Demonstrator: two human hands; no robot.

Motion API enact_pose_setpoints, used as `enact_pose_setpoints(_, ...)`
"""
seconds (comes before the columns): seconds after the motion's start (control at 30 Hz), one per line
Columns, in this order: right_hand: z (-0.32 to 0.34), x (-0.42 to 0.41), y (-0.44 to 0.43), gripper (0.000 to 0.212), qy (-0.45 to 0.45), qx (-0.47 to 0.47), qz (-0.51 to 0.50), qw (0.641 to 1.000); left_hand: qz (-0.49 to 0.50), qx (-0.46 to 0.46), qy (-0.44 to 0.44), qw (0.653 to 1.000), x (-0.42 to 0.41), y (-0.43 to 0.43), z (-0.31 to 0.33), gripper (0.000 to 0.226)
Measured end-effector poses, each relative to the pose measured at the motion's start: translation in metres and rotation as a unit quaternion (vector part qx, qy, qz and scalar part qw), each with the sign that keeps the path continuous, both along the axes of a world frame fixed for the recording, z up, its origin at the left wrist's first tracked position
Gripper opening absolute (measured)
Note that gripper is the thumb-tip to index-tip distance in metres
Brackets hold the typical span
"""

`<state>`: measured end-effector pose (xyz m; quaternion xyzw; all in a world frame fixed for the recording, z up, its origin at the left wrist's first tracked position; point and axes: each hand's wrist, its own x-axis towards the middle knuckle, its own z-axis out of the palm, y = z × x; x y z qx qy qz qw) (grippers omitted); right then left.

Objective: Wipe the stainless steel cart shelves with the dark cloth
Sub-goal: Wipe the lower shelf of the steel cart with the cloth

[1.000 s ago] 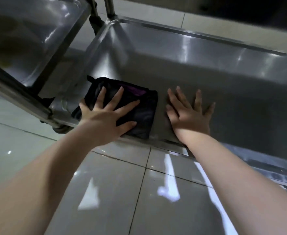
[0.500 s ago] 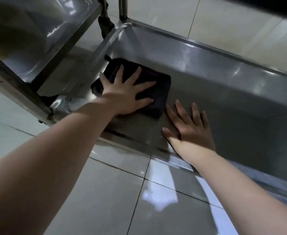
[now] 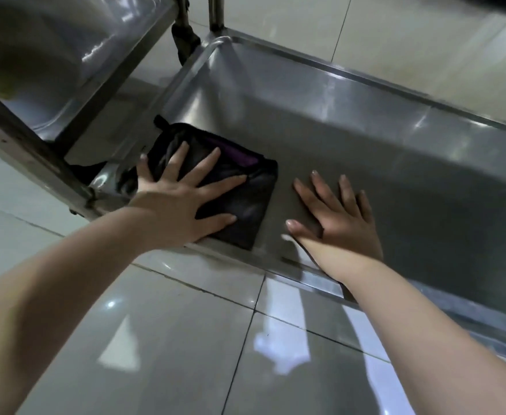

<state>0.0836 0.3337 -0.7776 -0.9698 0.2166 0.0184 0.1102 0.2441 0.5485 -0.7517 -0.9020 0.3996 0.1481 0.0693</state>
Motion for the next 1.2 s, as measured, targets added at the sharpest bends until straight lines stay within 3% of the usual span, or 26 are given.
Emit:
enact_pose_setpoints(0.17,-0.001,-0.001,0.006,0.074,0.012,-0.028,0.0,1.0,0.02,0.011,0.005,1.0,-0.015,0.02,0.004,0.061)
enact_pose_setpoints(0.3,0.002,0.014,0.026,0.065,0.073,-0.02,-0.031,0.997,0.014,-0.024,-0.021,0.999,-0.018,0.019,-0.002,0.064)
enact_pose_setpoints(0.57,-0.002,0.017,0.038,0.076,0.069,-0.048,0.007,0.996,0.037,-0.054,0.01,0.998,0.007,0.014,-0.005,0.068)
enact_pose_setpoints(0.7,-0.003,0.017,0.039,0.075,0.073,-0.059,0.011,0.995,0.04,-0.069,-0.019,0.997,0.042,-0.013,-0.01,0.067)
enact_pose_setpoints(0.93,0.004,0.018,0.039,0.076,0.062,-0.034,0.017,0.997,0.048,-0.073,0.004,0.996,0.114,-0.089,-0.004,0.066)
enact_pose_setpoints(1.07,0.004,0.017,0.031,0.074,0.06,-0.022,0.015,0.998,0.067,-0.055,0.004,0.996,0.099,-0.094,-0.004,0.068)
enact_pose_setpoints(1.2,0.005,0.014,0.031,0.067,0.068,-0.004,0.006,0.998,0.048,-0.053,0.003,0.997,0.052,-0.032,-0.004,0.07)
